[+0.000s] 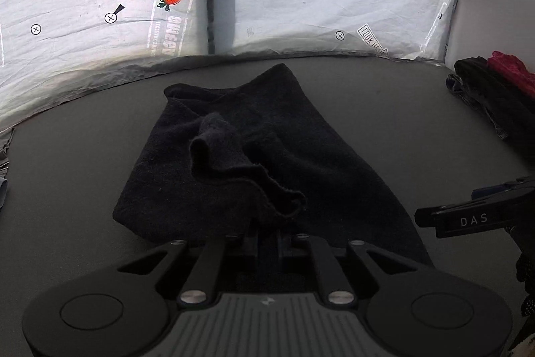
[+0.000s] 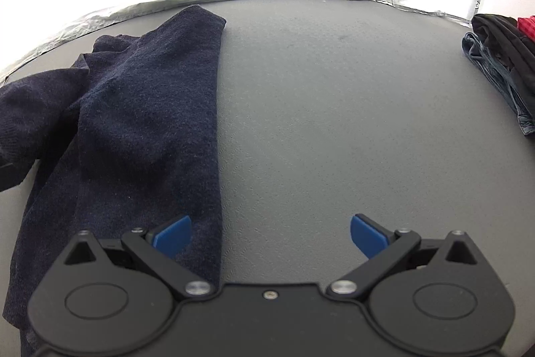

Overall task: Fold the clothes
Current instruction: 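Lift the sleeve with the left gripper and fold it across the sweater body, then lay the sleeve down and open the left gripper, then grasp the sweater hem with the right gripper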

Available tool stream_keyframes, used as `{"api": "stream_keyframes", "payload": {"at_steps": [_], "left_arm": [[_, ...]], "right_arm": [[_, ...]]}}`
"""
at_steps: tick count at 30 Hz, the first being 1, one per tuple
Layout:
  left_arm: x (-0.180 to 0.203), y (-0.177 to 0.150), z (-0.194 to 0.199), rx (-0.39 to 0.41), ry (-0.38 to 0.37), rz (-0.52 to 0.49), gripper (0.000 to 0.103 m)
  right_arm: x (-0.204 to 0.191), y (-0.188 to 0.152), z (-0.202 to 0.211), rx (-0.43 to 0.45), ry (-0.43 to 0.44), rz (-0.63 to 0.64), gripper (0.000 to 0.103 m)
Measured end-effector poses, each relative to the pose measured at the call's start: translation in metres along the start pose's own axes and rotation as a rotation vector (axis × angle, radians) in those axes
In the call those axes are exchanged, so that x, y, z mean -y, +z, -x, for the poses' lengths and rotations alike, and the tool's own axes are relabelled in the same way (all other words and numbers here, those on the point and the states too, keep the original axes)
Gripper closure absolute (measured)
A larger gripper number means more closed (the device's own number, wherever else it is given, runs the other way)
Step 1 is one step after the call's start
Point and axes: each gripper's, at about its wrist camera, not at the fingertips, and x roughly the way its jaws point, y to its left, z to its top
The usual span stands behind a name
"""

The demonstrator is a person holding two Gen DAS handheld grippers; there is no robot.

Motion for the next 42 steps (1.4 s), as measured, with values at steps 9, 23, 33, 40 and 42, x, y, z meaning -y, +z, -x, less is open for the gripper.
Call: {"api": "stream_keyframes", "payload": {"at_steps": [9,23,33,40,42], "left_arm": [[0.015,-0.032,-0.001,-0.086,-0.010,0.007,0.060],[-0.044,-0.050,0.039,-0.091,0.154,0.321,0.034],[-0.064,-0.061,0.055,-0.071,0.208,0.401,0.034],[-0.072,-0.060,0.051,-0.068,0.206,0.434,0.034],[-0.070,-0.059,0.048,-0.073,0.191,0.428,0.034]], "right_arm": [[0.018,-0.030,0.019,-0.005,-0.004,-0.027,0.000],[-0.051,0.015,0.024,0.114,0.302,0.163,0.044],[-0.101,0.032,-0.020,0.000,0.351,0.197,0.078],[-0.077,0.024,0.000,0.043,0.466,0.122,0.093],[-0.064,0.021,0.009,0.044,0.506,0.064,0.093]]}}
